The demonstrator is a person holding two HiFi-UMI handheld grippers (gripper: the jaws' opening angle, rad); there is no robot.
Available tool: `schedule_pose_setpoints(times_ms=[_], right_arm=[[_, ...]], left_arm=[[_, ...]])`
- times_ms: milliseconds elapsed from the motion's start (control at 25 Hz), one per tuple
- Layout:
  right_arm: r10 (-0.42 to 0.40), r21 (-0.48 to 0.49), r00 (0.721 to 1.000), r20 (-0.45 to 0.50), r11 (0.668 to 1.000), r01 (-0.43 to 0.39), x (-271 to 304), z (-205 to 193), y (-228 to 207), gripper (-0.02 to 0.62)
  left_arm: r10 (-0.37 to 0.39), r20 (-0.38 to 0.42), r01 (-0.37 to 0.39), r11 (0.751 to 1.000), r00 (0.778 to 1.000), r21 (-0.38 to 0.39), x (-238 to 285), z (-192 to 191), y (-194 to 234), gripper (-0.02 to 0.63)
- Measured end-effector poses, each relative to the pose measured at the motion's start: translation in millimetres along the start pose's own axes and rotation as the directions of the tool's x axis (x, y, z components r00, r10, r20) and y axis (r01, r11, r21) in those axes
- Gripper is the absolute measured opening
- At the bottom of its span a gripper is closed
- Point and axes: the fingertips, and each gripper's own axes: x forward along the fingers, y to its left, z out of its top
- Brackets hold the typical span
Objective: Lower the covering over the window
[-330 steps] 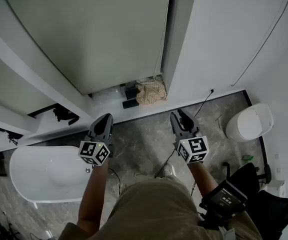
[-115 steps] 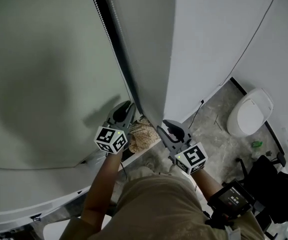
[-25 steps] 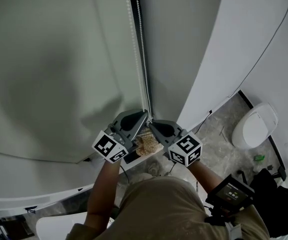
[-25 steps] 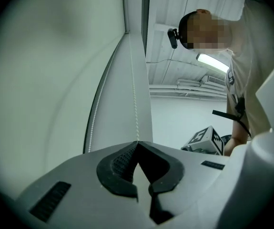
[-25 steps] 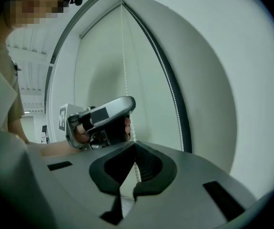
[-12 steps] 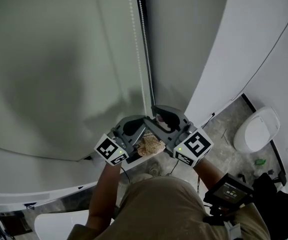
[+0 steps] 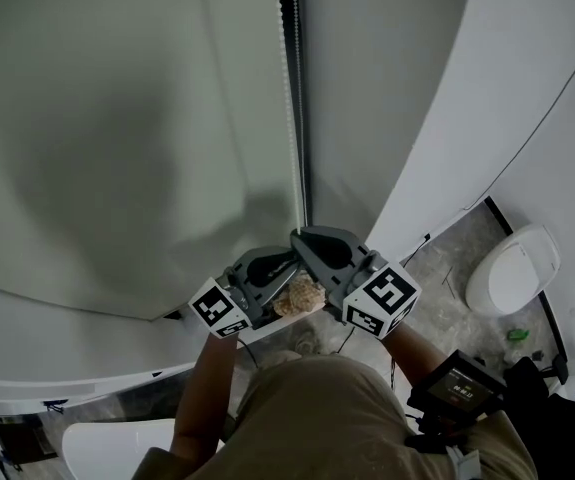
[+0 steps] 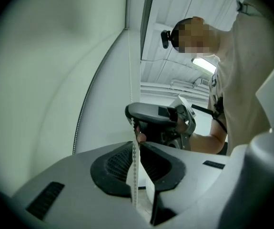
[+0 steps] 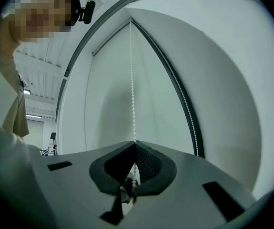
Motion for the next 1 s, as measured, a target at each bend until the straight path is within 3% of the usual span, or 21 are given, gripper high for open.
schedule_pose_setpoints(times_ms=[120,240,440,480,520,640,800,840,920,1000], right_arm=[[-0.010,0.006,1.000,-0.004,1.000,0.010,1,-3,-6,0.008],[-0.005,0.048,0.998,-0.063,0.999,0.008,0,-28,-11,0.008],[0.015,0.110,0.993,-0.120,0.994,-0.002,-4,-63,-11,0.008],[0.017,0.108,0.992,-0.123,0.994,-0.004,-4,-63,-11,0.008],[0.019,0.103,0.992,-0.124,0.995,-0.006,-4,-63,-11,0.008],[0.028,0.096,0.994,-0.108,0.995,-0.018,-7,-63,-7,0.008],[0.034,0.002,0.994,-0.106,0.999,-0.034,-13,-71,3,0.009],[0.039,-0.024,0.995,-0.092,0.999,-0.042,-16,-69,5,0.020],[0.041,-0.039,0.999,-0.021,0.998,-0.042,-22,-52,4,0.112],[0.034,-0.024,0.998,0.056,0.999,-0.033,-27,-28,0,0.114]], left_arm=[[-0.003,0.119,0.009,0.999,0.993,-0.046,-15,30,12,0.137],[0.000,0.189,0.003,1.000,0.982,-0.017,-7,70,15,0.144],[0.017,0.101,-0.024,0.997,0.995,0.069,27,78,13,0.136],[0.029,0.093,-0.036,0.997,0.995,0.069,28,74,16,0.087],[0.035,0.104,-0.040,0.998,0.994,0.046,27,71,19,0.026],[0.004,0.199,0.011,0.997,0.980,-0.077,15,68,24,0.021],[0.015,0.196,-0.002,0.998,0.981,-0.066,8,59,26,0.020],[0.023,0.198,-0.009,0.997,0.980,-0.071,4,58,28,0.020],[0.036,0.210,-0.018,0.996,0.977,-0.086,-5,58,33,0.020],[0.039,0.212,-0.022,0.997,0.976,-0.079,-11,59,36,0.020]])
